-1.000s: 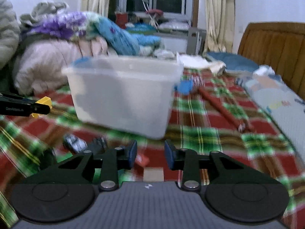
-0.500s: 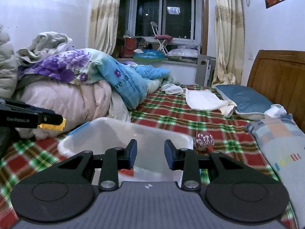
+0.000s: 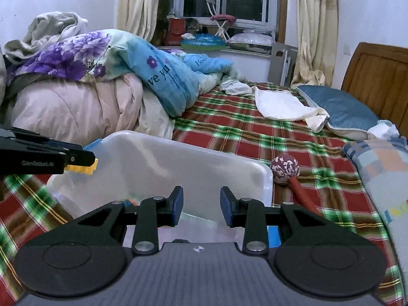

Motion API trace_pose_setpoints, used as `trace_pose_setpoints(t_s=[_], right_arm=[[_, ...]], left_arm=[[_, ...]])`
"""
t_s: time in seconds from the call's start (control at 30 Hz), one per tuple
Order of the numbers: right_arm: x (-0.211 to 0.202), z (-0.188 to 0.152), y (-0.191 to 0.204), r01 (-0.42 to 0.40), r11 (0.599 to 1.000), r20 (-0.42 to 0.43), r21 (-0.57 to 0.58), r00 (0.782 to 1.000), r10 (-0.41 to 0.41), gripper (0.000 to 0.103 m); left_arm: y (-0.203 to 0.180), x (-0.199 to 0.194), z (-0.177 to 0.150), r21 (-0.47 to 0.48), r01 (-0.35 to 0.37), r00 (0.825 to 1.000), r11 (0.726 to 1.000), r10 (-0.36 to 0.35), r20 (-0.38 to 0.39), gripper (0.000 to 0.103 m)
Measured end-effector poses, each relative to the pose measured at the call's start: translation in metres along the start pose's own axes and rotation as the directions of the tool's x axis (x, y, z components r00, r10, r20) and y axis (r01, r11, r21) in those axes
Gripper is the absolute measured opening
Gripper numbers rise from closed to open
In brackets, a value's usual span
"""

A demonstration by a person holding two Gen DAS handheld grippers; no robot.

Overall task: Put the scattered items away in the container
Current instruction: 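Carry the yellow block and brown cube into the white bin and release them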

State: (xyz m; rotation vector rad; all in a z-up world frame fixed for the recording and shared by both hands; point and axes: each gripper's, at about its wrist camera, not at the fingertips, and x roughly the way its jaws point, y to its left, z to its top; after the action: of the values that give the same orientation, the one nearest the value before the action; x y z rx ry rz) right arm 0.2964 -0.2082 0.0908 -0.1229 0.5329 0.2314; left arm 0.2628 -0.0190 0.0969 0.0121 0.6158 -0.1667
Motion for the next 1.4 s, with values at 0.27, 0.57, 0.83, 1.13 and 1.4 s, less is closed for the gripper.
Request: trace_pose_setpoints(t_s=[0.27,0.57,0.83,1.13,1.4], right_arm=[[-0.119,-0.114,0.021,0.084,0.989,0.161,-0.122,0.985,-0.064,0.103],[-0.055,-0.175,0.003,0.027,0.999,-0.163,0.022,0.986,-0.023,0.057],[-0.053,-0.182,-0.001,0.026,0.998,-0.179,0.052,0.984,-0.016,0.033],[-0.101,-0.119,0.005,0.006,1.000,0.010,0.000,1.000,-0.006,0.033],[-0.047,-0.005,0.011,-0.041,0.996,0.090,-0.077,0.995,0.048,0.033]], left_arm=[[0.008,-0.031,-0.012,-0.011,0.028,0.997,1.000,-0.027,0.072,0.028],[0.000,-0.046,-0.014,0.006,0.031,0.996,1.000,-0.031,0.079,0.028],[-0.004,-0.043,-0.019,0.001,0.040,0.997,0.999,-0.040,0.067,0.028],[0.001,-0.043,-0.019,-0.006,0.039,0.997,0.999,-0.038,0.063,0.028],[-0.007,-0.014,0.001,0.009,0.028,0.999,1.000,-0.028,0.028,0.028]])
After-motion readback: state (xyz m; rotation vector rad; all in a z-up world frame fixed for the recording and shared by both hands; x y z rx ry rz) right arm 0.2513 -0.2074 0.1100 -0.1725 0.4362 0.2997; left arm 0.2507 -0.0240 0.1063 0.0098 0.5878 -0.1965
